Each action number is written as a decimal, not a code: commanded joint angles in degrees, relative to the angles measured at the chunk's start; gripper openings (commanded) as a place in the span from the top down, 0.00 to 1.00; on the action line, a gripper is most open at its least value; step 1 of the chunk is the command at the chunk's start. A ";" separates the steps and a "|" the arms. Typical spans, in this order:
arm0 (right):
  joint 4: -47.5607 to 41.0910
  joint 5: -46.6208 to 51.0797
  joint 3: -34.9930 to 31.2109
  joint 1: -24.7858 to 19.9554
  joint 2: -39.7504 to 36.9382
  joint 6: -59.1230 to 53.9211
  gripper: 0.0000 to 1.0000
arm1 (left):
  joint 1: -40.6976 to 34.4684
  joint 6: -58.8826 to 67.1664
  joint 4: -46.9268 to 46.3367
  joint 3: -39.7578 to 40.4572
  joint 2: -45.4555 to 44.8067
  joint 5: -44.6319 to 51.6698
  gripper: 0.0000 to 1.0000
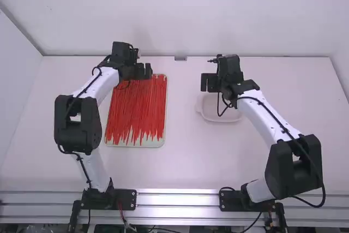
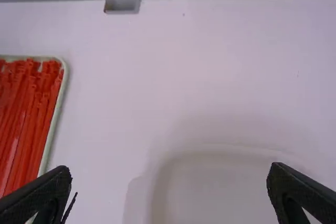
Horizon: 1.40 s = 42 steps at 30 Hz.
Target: Fasten the cable tie
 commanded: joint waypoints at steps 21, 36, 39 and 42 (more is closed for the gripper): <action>-3.67 -0.22 1.66 3.54 0.85 -0.96 0.00 | -4.00 -2.91 0.55 0.92 10.23 -5.70 0.53; -4.33 -0.42 1.66 3.61 0.85 -0.76 0.00 | -3.58 -2.89 -0.42 0.92 11.78 -7.28 0.76; -4.35 -0.42 1.66 3.52 0.85 -0.76 0.00 | -3.56 -2.91 -0.24 0.90 11.78 -7.21 0.80; -4.57 -0.42 1.66 3.50 0.85 -0.79 0.01 | -3.58 -2.93 0.00 0.92 11.78 -7.23 0.81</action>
